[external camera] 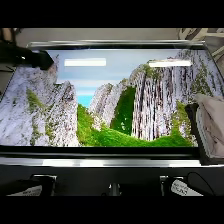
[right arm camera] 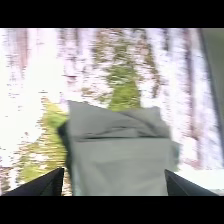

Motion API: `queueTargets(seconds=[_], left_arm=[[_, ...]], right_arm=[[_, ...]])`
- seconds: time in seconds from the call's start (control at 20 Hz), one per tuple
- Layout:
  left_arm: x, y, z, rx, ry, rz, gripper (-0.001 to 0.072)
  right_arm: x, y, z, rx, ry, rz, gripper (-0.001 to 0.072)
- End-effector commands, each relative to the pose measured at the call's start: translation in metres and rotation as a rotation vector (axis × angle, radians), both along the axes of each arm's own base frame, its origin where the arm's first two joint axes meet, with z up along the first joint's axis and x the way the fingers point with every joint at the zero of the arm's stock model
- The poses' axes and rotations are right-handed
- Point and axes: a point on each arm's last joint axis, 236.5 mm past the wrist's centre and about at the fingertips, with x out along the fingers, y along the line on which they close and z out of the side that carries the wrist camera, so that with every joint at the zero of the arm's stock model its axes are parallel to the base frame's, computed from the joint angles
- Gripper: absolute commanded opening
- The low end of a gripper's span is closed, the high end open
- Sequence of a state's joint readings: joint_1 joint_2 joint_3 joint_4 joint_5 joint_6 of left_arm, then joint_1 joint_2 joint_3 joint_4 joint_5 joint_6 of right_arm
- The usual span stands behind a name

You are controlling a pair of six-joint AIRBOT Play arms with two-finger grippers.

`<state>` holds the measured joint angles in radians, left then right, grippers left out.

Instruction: Fold the shirts.

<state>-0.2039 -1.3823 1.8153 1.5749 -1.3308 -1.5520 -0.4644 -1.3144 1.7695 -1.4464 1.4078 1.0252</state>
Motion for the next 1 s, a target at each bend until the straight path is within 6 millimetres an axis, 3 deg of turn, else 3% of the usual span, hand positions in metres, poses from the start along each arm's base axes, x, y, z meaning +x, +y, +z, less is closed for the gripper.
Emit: queueTargets(seconds=[0.0, 0.05, 0.1, 0.2, 0.35, 0.5, 0.95], left_arm=[[-0.044, 0.023, -0.088, 0.172, 0.413, 0.073, 0.0628], [-0.056, 0.02, -0.102, 0.157, 0.461, 0.062, 0.0627], [-0.062, 0.016, -0.109, 0.137, 0.46, 0.049, 0.0627], [-0.072, 0.017, -0.113, 0.106, 0.402, 0.064, 0.0627], [-0.079, 0.023, -0.115, 0.093, 0.368, 0.083, 0.0625], [-0.078, 0.024, -0.116, 0.093, 0.369, 0.086, 0.0625], [-0.078, 0.024, -0.117, 0.093, 0.371, 0.086, 0.0626]], right_arm=[[-0.011, 0.126, -0.06, 0.115, 0.321, 0.278, 0.0645], [-0.023, 0.15, -0.08, 0.163, 0.413, 0.351, 0.0593], [-0.032, 0.172, -0.095, 0.227, 0.465, 0.4, 0.0593], [-0.046, 0.19, -0.116, 0.303, 0.512, 0.405, 0.0594], [-0.051, 0.177, -0.134, 0.253, 0.512, 0.359, 0.0596], [-0.048, 0.173, -0.134, 0.235, 0.499, 0.356, 0.0625], [-0.045, 0.173, -0.134, 0.233, 0.49, 0.355, 0.0625]])
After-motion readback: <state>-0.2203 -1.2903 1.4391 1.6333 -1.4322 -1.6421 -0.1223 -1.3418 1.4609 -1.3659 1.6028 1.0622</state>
